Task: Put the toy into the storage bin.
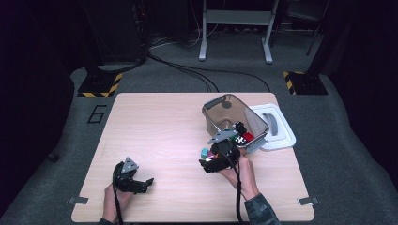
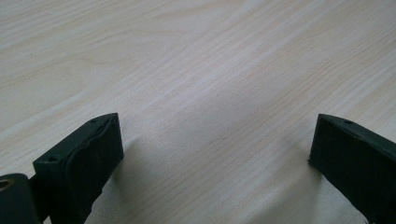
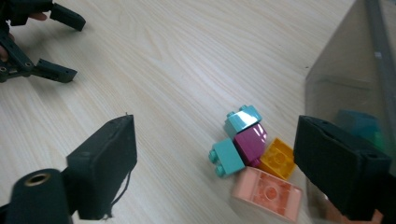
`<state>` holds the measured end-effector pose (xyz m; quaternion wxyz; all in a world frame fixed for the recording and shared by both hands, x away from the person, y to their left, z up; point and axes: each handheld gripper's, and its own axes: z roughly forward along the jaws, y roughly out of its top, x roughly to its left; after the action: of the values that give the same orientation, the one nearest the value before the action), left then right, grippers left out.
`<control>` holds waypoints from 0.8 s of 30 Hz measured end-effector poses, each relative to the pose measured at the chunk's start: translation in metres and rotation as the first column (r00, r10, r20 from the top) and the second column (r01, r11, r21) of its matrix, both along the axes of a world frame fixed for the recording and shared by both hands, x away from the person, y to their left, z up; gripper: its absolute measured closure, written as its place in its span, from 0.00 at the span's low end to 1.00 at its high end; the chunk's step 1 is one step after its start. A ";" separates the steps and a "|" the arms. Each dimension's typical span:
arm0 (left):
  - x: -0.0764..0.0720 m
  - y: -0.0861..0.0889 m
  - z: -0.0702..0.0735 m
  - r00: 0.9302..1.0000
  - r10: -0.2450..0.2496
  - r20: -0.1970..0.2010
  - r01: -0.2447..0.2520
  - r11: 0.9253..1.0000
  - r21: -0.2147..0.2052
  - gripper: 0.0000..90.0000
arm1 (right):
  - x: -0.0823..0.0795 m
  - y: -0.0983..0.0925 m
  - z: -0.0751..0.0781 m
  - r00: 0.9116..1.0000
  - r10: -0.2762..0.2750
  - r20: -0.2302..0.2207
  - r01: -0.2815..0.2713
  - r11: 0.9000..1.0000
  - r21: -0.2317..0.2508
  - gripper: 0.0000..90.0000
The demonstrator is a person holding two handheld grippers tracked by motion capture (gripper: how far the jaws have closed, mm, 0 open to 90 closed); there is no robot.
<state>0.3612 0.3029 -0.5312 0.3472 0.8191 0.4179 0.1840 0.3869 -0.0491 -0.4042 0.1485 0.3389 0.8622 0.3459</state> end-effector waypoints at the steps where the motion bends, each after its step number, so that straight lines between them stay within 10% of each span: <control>1: 0.000 0.000 0.000 1.000 0.000 0.000 0.000 1.000 0.000 0.03 | 0.000 0.000 0.000 1.000 0.000 0.000 0.000 1.000 0.000 0.16; 10: 0.000 0.000 0.000 1.000 0.000 0.000 0.000 1.000 0.000 0.03 | 0.011 0.009 -0.059 1.000 0.015 0.018 -0.014 0.998 -0.059 0.42; 24: 0.000 0.000 0.000 1.000 0.000 0.000 0.000 1.000 0.000 0.03 | 0.017 0.006 -0.084 1.000 -0.009 0.023 0.012 0.993 -0.115 0.59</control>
<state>0.3612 0.3029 -0.5312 0.3473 0.8191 0.4179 0.1839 0.4038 -0.0429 -0.4886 0.1791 0.3305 0.8772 0.2988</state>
